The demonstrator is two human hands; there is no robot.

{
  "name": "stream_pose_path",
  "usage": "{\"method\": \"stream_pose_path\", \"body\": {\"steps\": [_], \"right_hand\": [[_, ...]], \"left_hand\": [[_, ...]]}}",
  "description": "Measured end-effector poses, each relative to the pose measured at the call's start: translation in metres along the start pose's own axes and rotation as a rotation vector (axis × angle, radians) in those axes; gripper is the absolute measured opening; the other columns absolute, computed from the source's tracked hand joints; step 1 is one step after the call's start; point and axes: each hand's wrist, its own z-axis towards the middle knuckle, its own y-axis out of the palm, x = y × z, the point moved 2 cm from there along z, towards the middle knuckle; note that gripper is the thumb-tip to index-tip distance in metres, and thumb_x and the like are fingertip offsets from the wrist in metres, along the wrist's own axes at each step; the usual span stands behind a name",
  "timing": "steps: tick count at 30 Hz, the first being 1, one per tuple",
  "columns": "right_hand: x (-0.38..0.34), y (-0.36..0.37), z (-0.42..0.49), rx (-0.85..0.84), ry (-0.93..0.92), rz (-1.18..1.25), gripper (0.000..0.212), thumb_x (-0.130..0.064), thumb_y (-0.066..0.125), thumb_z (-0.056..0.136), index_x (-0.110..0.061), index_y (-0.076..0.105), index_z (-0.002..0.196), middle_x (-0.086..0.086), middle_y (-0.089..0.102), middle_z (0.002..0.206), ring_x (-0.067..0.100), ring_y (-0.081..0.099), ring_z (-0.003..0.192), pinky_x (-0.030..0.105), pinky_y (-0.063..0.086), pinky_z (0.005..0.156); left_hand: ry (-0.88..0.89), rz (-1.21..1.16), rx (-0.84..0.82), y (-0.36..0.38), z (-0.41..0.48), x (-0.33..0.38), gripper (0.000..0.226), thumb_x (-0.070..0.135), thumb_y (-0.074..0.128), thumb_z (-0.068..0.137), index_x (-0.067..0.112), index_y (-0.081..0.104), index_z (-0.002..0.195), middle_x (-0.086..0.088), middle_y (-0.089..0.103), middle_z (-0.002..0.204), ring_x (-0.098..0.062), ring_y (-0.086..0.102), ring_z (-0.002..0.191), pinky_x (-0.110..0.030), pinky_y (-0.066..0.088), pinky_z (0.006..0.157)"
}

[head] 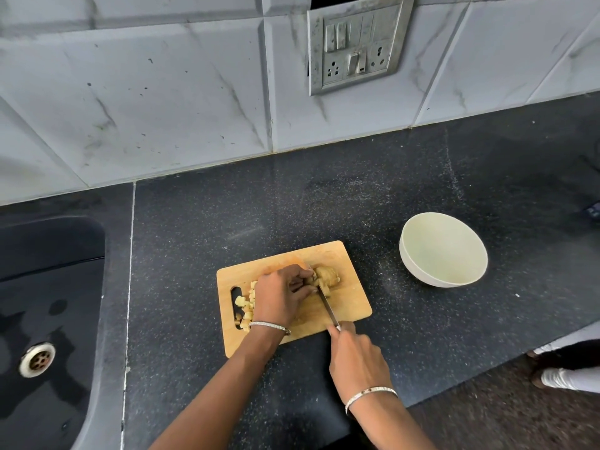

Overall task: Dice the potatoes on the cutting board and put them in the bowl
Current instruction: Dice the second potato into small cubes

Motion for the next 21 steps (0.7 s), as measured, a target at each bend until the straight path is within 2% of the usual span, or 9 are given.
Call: {"method": "stream_pose_path", "body": {"steps": [4, 8, 13, 18, 21], "right_hand": [[0.019, 0.003, -0.023, -0.022, 0.017, -0.004, 0.039, -0.049, 0.018, 0.101, -0.020, 0.043, 0.103, 0.004, 0.068, 0.101, 0.029, 0.066, 0.100, 0.035, 0.040, 0.064], [0.019, 0.000, -0.022, -0.002, 0.001, -0.031, 0.040, -0.049, 0.017, 0.102, -0.020, 0.044, 0.105, 0.006, 0.068, 0.101, 0.030, 0.066, 0.100, 0.035, 0.038, 0.064], [0.015, -0.005, -0.013, 0.027, -0.029, -0.050, 0.042, -0.049, 0.016, 0.102, -0.019, 0.046, 0.109, 0.007, 0.067, 0.103, 0.030, 0.065, 0.100, 0.034, 0.037, 0.063], [0.013, -0.003, -0.009, 0.053, -0.040, -0.051, 0.042, -0.048, 0.017, 0.102, -0.018, 0.046, 0.110, 0.008, 0.067, 0.102, 0.031, 0.065, 0.098, 0.036, 0.042, 0.066], [0.010, -0.002, -0.004, 0.069, -0.046, -0.033, 0.043, -0.048, 0.017, 0.102, -0.018, 0.047, 0.111, 0.008, 0.067, 0.101, 0.031, 0.066, 0.096, 0.037, 0.045, 0.067]], "left_hand": [[-0.001, -0.006, 0.017, 0.000, -0.001, -0.001, 0.023, 0.017, 0.086, 0.066, 0.018, 0.075, 0.087, 0.012, 0.074, 0.085, 0.003, 0.068, 0.078, -0.015, 0.055, 0.078], [0.001, 0.020, 0.016, -0.001, -0.003, 0.000, 0.024, 0.019, 0.086, 0.067, 0.020, 0.074, 0.088, 0.014, 0.073, 0.086, 0.003, 0.067, 0.079, -0.018, 0.055, 0.080], [0.009, 0.017, 0.016, -0.001, -0.004, 0.003, 0.025, 0.018, 0.085, 0.069, 0.018, 0.073, 0.090, 0.013, 0.073, 0.087, 0.006, 0.065, 0.079, -0.006, 0.049, 0.078], [-0.003, -0.019, -0.008, 0.001, -0.004, 0.000, 0.026, 0.015, 0.085, 0.069, 0.019, 0.070, 0.091, 0.015, 0.071, 0.084, 0.002, 0.067, 0.080, -0.026, 0.058, 0.080], [0.005, -0.035, 0.007, 0.000, -0.006, 0.002, 0.025, 0.012, 0.084, 0.070, 0.017, 0.070, 0.090, 0.015, 0.069, 0.082, 0.003, 0.066, 0.080, -0.023, 0.058, 0.078]]}}
